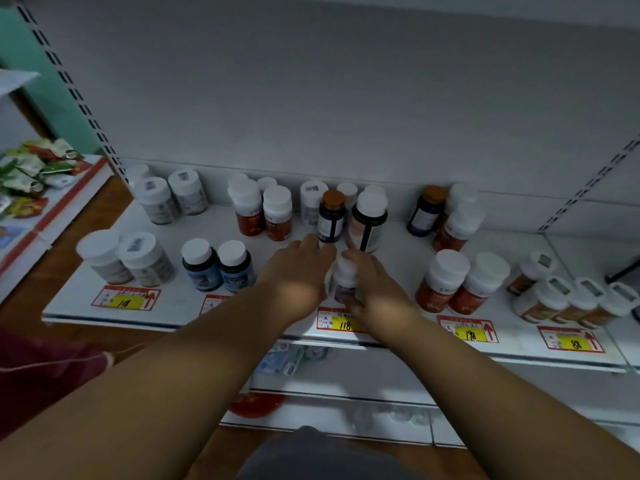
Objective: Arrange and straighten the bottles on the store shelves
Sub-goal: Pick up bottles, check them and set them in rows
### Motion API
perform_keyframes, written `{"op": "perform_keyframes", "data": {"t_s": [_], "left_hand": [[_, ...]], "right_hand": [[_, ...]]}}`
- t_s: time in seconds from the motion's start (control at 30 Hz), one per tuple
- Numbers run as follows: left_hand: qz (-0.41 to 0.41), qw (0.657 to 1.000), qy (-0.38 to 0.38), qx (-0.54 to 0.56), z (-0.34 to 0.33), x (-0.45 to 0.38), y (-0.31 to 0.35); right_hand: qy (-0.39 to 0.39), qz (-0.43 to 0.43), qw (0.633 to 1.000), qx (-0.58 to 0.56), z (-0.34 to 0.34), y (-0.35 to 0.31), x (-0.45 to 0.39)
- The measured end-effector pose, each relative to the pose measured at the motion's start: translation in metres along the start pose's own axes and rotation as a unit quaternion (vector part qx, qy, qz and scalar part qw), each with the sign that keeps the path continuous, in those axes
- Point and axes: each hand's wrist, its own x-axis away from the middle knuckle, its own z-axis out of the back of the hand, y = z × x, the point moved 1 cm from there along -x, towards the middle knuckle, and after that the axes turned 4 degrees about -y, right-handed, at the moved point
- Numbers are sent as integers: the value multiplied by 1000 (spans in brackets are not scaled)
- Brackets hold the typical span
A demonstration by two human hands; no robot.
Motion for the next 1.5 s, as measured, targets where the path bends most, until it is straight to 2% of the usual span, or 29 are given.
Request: {"op": "perform_keyframes", "data": {"t_s": [0.1, 0.2, 0.33, 0.4, 0.47, 0.53, 0.63, 0.7, 0.73, 0.87, 1.03, 1.37, 1.5], "left_hand": [[2, 1000, -13, 0, 1, 1, 0], [6, 1000, -19, -10, 5, 2, 1], [-6, 997, 65, -30, 17, 6, 13], [-29, 990, 135, -9, 28, 8, 25], [-69, 978, 196, 23, 35, 4, 45], [-107, 967, 228, 45, 36, -4, 68], [-138, 958, 240, 74, 29, -19, 106], [-155, 961, 217, 79, 23, -32, 129], [-154, 965, 197, 78, 22, -38, 140], [-96, 988, 115, 37, 23, -64, 176], [-61, 997, 42, -24, 10, -89, 193], [-13, 999, 21, -24, 13, -82, 181], [-47, 998, 24, -40, 13, -79, 176]], "right_hand": [[4, 4, 1000, 4, -2, 1, 3], [39, 24, 999, 7, 0, -4, 7], [143, 50, 988, -32, 42, -18, 8], [212, 19, 977, -5, 85, -6, 4], [240, -19, 970, 42, 130, 25, -3], [207, -63, 972, 94, 166, 59, -11], [65, -168, 974, 138, 184, 100, -25], [-14, -180, 974, 139, 180, 116, -33], [-27, -170, 976, 133, 176, 122, -37], [5, -116, 986, 123, 174, 133, -36], [15, -55, 994, 88, 200, 149, -12], [-87, -32, 992, 85, 204, 141, 36], [-125, -49, 986, 101, 182, 122, 48]]}}
